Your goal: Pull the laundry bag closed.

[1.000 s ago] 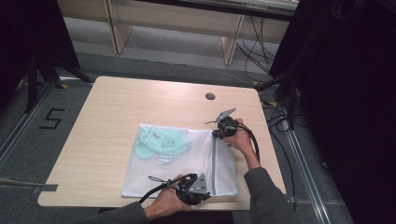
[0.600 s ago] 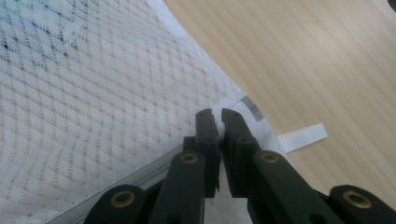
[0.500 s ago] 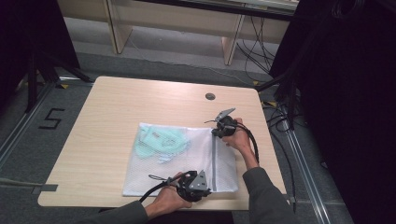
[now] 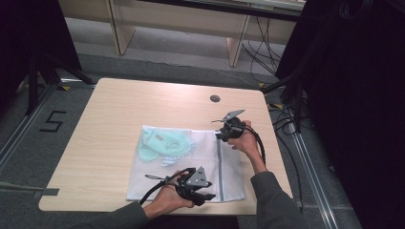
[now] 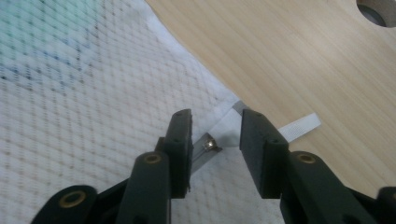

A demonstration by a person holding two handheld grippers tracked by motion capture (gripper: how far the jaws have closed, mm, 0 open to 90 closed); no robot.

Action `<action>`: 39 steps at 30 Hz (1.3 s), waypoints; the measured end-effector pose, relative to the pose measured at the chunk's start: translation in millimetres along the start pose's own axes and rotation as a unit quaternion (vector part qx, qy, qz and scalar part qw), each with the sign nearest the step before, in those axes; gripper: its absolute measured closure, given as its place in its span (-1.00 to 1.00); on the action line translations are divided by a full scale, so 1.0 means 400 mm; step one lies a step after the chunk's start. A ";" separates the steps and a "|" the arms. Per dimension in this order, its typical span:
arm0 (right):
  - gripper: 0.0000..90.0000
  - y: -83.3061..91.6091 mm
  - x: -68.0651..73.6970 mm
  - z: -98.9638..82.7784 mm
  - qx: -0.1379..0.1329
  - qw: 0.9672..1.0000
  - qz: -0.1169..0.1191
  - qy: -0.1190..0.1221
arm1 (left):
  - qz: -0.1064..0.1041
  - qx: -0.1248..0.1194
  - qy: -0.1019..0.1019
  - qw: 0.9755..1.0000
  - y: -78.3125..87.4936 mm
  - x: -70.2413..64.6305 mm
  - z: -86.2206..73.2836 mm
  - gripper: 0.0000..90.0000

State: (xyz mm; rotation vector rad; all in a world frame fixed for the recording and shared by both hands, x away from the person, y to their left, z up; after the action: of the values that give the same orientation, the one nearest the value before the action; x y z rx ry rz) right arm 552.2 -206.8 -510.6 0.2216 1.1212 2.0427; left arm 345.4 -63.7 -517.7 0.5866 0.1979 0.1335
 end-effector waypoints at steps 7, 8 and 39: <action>0.15 0.052 0.023 -0.003 -0.015 1.000 0.000 -0.024 | 0.023 -0.012 0.019 0.999 0.045 0.027 0.000 -0.09; 0.15 0.057 0.025 -0.003 -0.018 0.999 -0.001 -0.026 | 0.026 -0.010 0.020 0.999 0.056 0.032 -0.002 -0.11; -0.21 0.205 0.188 -0.120 -0.059 0.996 0.041 -0.050 | 0.104 -0.037 0.078 0.991 0.285 0.107 -0.099 -0.57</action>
State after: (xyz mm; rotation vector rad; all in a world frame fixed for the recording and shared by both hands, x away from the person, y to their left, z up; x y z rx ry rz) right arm 432.7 -209.9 -490.6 0.3110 0.9413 2.1391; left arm 370.4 59.1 -492.3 0.5218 0.2821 0.3885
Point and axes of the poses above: each handheld gripper's, and its own axes: y roughly backward along the jaws, z roughly out of its top, x roughly to its left, the point moved 5 cm from there along -y, roughly forward along the jaws, and after that the axes turned 8 degrees about -z, right-handed, at the moved point
